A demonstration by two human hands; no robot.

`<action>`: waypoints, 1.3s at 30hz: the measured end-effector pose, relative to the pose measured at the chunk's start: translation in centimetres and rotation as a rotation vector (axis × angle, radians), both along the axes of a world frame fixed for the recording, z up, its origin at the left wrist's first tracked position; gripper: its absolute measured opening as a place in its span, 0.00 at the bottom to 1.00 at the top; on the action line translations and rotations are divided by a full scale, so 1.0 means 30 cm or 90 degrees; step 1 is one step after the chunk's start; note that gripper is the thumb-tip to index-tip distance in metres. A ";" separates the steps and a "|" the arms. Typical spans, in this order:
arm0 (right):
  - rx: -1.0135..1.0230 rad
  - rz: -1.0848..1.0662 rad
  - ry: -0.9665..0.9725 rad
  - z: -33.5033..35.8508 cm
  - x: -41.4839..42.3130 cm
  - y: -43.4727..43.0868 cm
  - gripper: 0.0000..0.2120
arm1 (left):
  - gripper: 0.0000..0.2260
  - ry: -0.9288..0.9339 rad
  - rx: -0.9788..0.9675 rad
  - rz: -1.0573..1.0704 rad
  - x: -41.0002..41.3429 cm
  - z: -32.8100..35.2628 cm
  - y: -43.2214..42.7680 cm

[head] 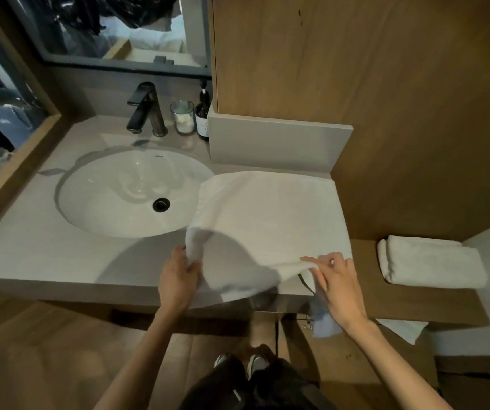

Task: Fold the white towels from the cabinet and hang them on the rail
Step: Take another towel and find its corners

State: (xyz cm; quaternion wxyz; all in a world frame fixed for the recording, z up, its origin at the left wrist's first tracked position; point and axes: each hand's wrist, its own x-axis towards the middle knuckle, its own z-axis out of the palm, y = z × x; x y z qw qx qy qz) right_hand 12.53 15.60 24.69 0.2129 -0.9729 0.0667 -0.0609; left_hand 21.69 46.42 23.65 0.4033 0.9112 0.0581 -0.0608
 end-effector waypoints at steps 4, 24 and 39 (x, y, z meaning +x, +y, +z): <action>0.132 -0.022 -0.032 0.097 0.146 0.059 0.23 | 0.17 -0.106 -0.028 0.044 0.075 0.105 0.008; 0.198 0.093 0.220 0.048 0.264 0.116 0.19 | 0.07 -0.224 0.002 -0.185 0.120 0.222 -0.205; 0.070 0.022 0.244 0.016 -0.007 -0.037 0.04 | 0.12 -0.172 0.143 -0.462 0.064 -0.016 -0.318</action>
